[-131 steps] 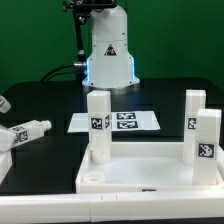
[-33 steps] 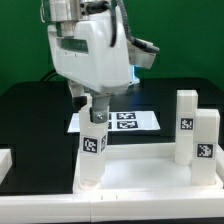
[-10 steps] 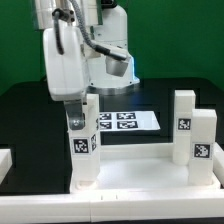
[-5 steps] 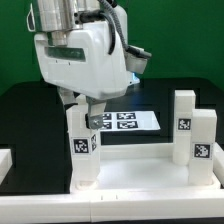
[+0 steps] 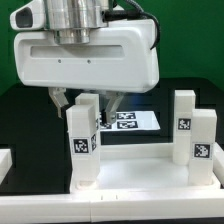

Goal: Assemble desk

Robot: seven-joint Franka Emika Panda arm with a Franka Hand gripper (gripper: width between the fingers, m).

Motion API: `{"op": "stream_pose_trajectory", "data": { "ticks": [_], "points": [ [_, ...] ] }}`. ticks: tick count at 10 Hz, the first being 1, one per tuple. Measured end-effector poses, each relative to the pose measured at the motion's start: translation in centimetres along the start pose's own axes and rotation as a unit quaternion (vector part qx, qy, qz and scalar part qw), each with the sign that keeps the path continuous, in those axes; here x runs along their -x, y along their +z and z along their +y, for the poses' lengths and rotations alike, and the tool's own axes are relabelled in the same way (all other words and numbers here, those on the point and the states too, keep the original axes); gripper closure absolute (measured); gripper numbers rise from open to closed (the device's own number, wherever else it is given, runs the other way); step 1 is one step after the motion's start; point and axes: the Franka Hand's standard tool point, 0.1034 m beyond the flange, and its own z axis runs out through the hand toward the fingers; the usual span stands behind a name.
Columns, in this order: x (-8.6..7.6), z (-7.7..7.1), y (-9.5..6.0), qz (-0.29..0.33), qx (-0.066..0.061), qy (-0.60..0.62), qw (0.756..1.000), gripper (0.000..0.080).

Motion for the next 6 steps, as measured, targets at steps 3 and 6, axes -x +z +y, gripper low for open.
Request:
{"op": "stream_pose_trajectory", "data": {
  "ticks": [3, 6],
  "points": [
    [0.03, -0.06, 0.04, 0.000, -0.001, 0.102, 0.995, 0.0516],
    [-0.27, -0.47, 0.17, 0.001, 0.000, 0.240, 0.971, 0.0515]
  ]
}}
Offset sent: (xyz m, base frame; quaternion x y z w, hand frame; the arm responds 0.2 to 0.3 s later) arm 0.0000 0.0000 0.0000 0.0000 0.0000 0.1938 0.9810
